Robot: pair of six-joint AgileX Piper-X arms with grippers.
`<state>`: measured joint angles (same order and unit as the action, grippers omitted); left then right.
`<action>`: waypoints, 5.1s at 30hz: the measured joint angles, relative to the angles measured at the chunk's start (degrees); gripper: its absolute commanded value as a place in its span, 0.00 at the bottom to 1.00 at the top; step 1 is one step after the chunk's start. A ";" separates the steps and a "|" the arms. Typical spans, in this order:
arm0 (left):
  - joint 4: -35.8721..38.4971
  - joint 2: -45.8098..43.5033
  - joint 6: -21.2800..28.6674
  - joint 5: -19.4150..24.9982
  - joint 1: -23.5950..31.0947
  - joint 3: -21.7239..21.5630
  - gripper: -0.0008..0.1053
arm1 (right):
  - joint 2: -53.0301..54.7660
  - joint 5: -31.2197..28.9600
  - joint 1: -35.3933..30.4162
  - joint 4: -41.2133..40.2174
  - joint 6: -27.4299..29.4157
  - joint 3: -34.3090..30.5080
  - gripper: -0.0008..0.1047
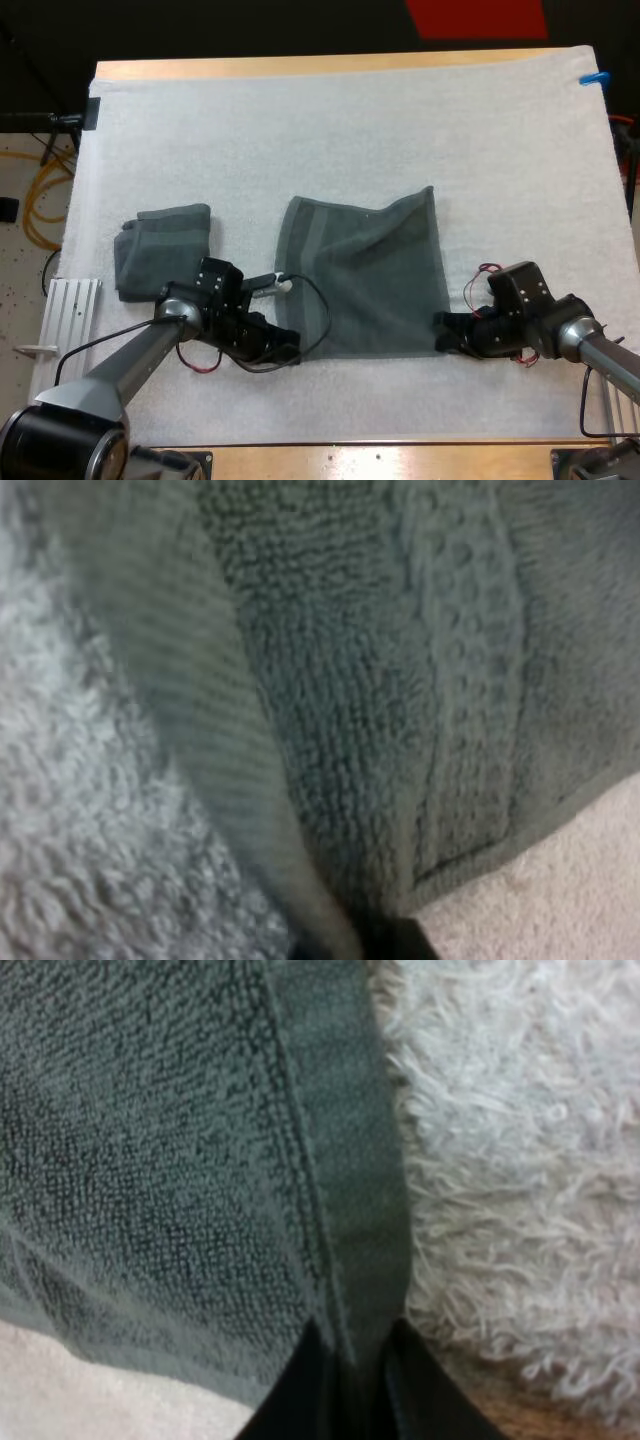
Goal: Pick towel from pile fold and stack
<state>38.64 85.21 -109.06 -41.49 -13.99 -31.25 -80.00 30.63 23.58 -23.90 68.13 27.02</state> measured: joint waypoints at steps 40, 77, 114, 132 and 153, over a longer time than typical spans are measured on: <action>-6.11 -14.44 -9.54 -4.15 0.02 0.00 0.01 | 18.19 -0.01 0.00 1.00 -11.42 0.61 0.01; -32.72 -2.50 -13.01 -3.83 8.07 0.00 0.10 | -3.97 -15.08 0.00 22.55 -19.44 5.99 0.23; -1.07 -39.62 8.77 9.22 8.07 -7.60 0.51 | 24.33 -21.50 0.00 11.06 10.33 5.99 0.77; 22.54 -56.73 8.97 9.49 8.07 -7.60 0.65 | 31.64 -24.47 -0.73 -7.74 10.46 7.65 0.77; 22.54 -56.57 8.89 9.49 8.07 -7.60 0.65 | -7.02 0.15 -16.90 -6.58 23.35 17.87 0.77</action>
<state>61.18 28.64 -100.17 -32.00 -5.92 -38.86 -87.02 30.78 6.68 -30.48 91.48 44.89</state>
